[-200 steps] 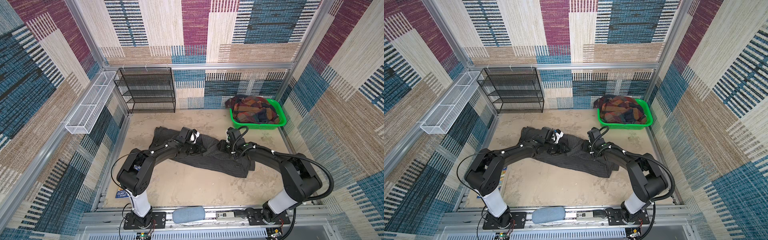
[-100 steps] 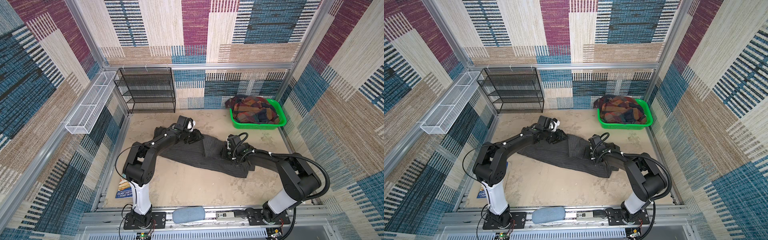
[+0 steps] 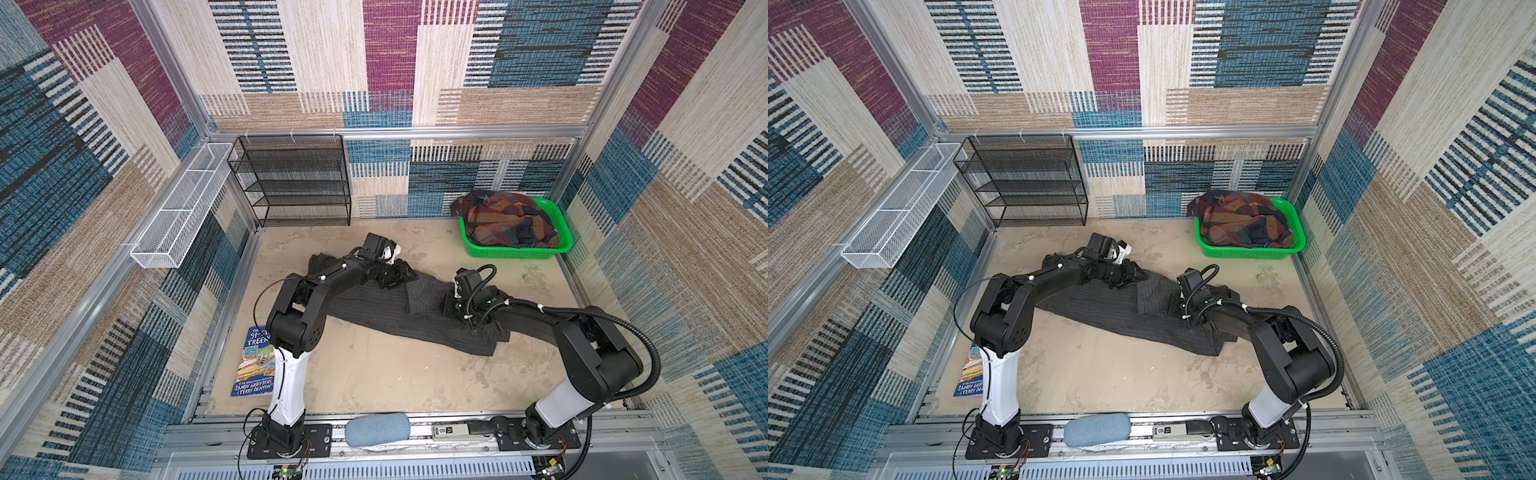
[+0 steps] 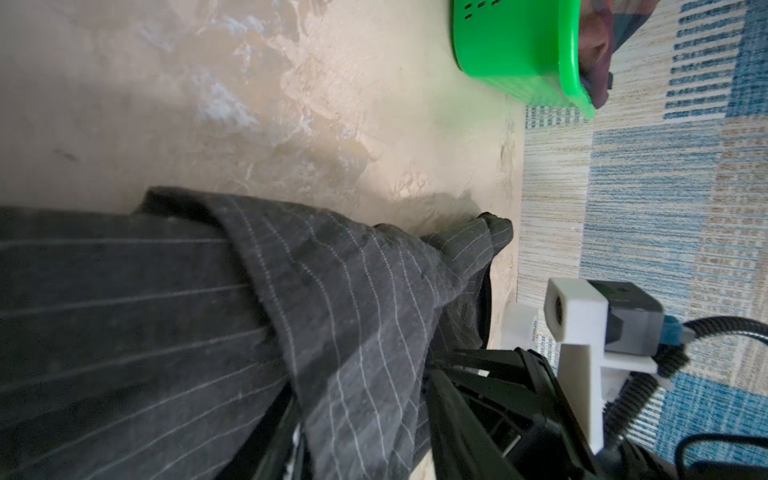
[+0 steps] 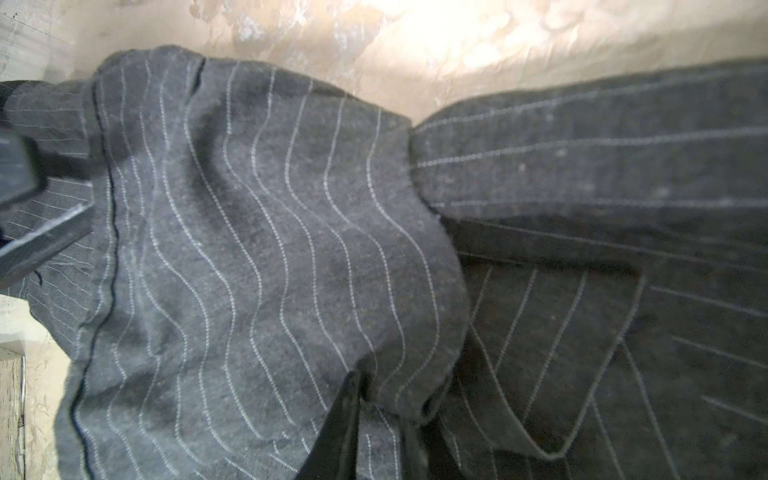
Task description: Fold and stack the long sleeve shirts
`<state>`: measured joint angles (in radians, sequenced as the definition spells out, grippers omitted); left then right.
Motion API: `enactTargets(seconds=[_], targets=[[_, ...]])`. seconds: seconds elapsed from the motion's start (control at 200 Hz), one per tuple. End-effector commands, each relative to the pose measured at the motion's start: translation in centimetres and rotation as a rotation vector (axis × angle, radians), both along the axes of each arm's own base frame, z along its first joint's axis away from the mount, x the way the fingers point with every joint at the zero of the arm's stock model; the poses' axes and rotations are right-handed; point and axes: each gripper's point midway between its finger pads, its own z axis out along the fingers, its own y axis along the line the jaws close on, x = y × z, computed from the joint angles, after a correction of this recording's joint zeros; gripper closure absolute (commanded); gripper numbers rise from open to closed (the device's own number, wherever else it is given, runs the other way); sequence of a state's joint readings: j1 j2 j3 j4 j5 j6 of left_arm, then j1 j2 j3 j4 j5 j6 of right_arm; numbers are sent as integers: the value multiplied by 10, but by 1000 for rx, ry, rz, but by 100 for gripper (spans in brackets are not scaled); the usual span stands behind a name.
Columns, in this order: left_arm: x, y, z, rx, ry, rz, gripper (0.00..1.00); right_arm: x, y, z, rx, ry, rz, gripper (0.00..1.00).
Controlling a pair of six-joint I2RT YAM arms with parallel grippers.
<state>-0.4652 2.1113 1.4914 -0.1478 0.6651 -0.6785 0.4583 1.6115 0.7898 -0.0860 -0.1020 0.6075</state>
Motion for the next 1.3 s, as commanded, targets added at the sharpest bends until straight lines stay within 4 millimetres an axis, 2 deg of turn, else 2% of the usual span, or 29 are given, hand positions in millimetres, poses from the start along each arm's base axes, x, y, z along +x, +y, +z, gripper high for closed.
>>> enactTargets(seconds=[0.0,0.085,0.235,0.416,0.581,0.641,0.726,0.961,1.132,1.292], targets=[[8,-15,20,-106,-38,-15,57,4,1,4,4,-21,3,79],[11,-20,27,-139,-59,-16,67,3,1,3,1,-18,2,79],[14,-25,37,-174,-85,-22,100,2,2,1,2,-14,5,80],[10,-32,62,-204,-185,-69,100,2,1,0,6,-13,-1,77],[1,-36,85,-214,-286,-116,100,4,-2,8,9,-28,-25,57],[0,-36,93,-220,-321,-120,100,5,-4,17,13,-49,-42,51],[-3,-36,105,-235,-360,-127,100,6,-7,31,23,-82,-61,46],[-6,-36,125,-265,-422,-132,100,1,-24,66,14,-147,-131,42],[-14,-31,146,-312,-477,-114,100,-2,-43,72,-4,-149,-191,41],[-33,-11,158,-272,-520,-76,100,7,-57,81,-14,-159,-219,41]])
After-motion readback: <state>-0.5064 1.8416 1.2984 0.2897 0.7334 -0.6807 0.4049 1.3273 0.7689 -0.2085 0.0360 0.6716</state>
